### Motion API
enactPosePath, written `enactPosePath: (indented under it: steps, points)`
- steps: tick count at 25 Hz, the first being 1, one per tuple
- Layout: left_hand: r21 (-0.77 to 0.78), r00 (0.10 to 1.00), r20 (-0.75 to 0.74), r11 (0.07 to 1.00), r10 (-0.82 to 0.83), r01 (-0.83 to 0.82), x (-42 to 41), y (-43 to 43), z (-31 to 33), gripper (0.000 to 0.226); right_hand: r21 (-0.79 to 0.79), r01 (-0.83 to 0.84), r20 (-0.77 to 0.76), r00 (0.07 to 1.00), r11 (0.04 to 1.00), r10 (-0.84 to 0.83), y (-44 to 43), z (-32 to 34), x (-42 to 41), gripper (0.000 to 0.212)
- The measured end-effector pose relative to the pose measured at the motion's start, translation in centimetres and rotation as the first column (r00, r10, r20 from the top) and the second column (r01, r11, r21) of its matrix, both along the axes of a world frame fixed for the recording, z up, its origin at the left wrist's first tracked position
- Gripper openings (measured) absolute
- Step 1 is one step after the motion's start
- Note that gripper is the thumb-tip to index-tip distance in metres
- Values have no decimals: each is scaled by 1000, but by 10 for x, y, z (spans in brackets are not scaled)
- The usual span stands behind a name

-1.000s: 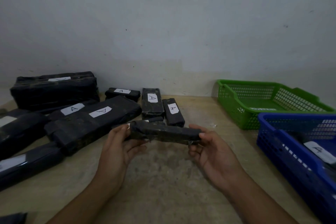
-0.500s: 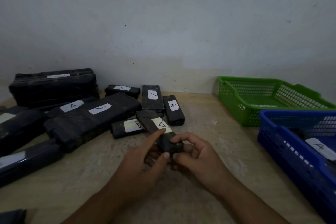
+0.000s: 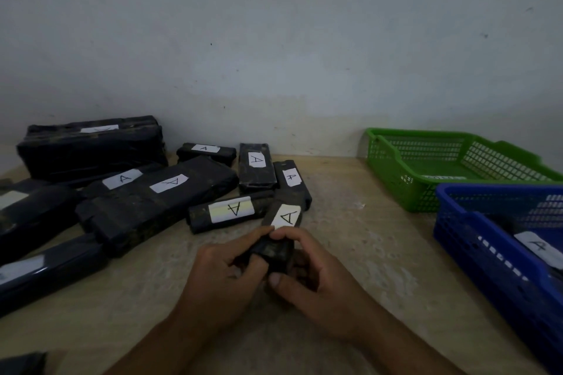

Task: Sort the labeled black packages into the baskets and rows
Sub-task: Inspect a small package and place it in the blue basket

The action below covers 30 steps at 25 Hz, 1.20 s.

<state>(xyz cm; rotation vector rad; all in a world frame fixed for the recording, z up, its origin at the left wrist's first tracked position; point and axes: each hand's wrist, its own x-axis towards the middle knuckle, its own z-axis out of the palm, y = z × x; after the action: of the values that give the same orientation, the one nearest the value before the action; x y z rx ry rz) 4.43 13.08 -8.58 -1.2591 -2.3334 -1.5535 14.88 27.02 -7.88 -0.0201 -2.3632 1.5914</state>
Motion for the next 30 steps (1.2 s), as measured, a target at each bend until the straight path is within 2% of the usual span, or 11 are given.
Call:
enactPosePath:
  steps: [2, 7, 10, 14, 22, 27, 30]
  points:
    - [4, 1000, -15, 1000, -6, 7, 0, -2, 2, 39, 44, 28, 12, 1000, 999, -28, -1, 1, 1, 38]
    - [-109, 993, -4, 987, -119, 118, 0, -1, -1, 49, -55, 69, -31, 997, 996, -71, 7, 1, 2, 25]
    - [-169, 985, -18, 971, -173, 167, 0, 0, 0, 56, 28, 118, -19, 993, 993, -117, 10, -1, 3, 25]
    - [-140, 985, -23, 976, -170, 165, 1, 1, -1, 54, 66, 114, 2, 993, 991, -115, 11, 0, 3, 33]
    - [-109, 987, 12, 981, -159, 159, -2, 1, -2, 45, 170, 202, -85, 978, 965, -189, 6, -3, 0, 24]
    - [-60, 994, 17, 992, -107, 108, -3, 1, -2, 58, 217, 133, -56, 991, 967, -124, 10, -4, 2, 29]
    - [-82, 992, 14, 989, -123, 124, -3, 1, -3, 55, 217, 157, -55, 987, 963, -148, 12, -5, 2, 28]
